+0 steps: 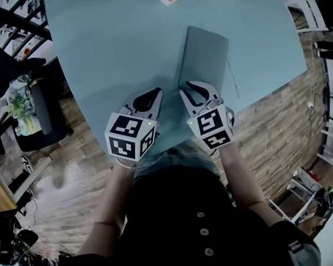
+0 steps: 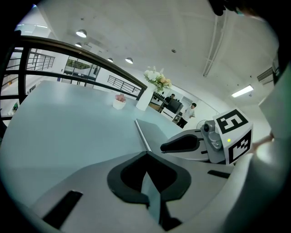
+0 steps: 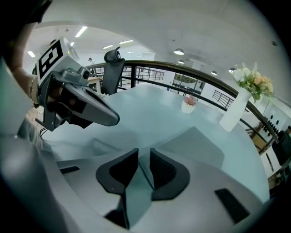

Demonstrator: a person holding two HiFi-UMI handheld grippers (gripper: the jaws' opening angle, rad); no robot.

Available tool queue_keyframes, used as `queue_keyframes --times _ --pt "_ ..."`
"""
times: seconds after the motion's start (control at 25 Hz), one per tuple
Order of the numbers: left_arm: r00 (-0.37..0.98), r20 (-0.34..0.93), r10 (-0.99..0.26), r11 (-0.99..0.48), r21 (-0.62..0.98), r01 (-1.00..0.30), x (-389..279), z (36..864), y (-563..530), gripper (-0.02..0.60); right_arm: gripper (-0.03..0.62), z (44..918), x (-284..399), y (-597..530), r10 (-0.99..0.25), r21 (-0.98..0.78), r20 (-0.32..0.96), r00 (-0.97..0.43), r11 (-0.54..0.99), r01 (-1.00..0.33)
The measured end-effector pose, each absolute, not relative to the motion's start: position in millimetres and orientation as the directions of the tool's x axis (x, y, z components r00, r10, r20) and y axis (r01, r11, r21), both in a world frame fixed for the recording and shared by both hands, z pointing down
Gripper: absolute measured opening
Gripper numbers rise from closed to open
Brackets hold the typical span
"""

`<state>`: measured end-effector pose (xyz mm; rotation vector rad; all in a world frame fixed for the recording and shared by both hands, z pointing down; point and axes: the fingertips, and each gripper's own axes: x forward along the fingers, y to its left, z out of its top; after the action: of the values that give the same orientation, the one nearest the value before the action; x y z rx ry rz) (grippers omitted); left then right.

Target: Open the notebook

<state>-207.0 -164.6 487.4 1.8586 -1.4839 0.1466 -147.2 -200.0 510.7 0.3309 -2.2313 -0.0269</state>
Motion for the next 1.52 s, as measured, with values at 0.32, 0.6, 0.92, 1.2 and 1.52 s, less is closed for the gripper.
queue_keyframes --times 0.32,0.6,0.92,1.2,1.52 --pt "0.348 0.512 -0.785 -0.067 0.489 -0.870 -201.4 493.7 -166.1 0.017 0.106 526.1 -141.4 -198.6 -0.274 0.226 0.803 -0.528 0.962 -0.155" --pt "0.339 0.511 -0.790 -0.053 0.495 -0.868 -208.5 494.4 -166.6 0.017 0.110 530.3 -149.3 -200.2 -0.305 0.295 0.815 -0.493 0.950 -0.101" --pt "0.324 0.509 -0.798 -0.038 0.494 -0.869 -213.1 495.7 -166.5 0.017 0.103 538.6 -151.0 -201.5 -0.324 0.320 0.822 -0.468 0.943 -0.090" --pt "0.314 0.504 -0.805 -0.029 0.495 -0.868 -214.2 495.4 -168.2 0.017 0.095 539.9 -152.6 -203.6 -0.304 0.291 0.827 -0.473 0.951 -0.103" --pt "0.317 0.496 -0.808 -0.037 0.494 -0.868 -204.2 491.8 -169.5 0.017 0.088 538.1 -147.6 -204.5 -0.285 0.248 0.825 -0.488 0.958 -0.141"
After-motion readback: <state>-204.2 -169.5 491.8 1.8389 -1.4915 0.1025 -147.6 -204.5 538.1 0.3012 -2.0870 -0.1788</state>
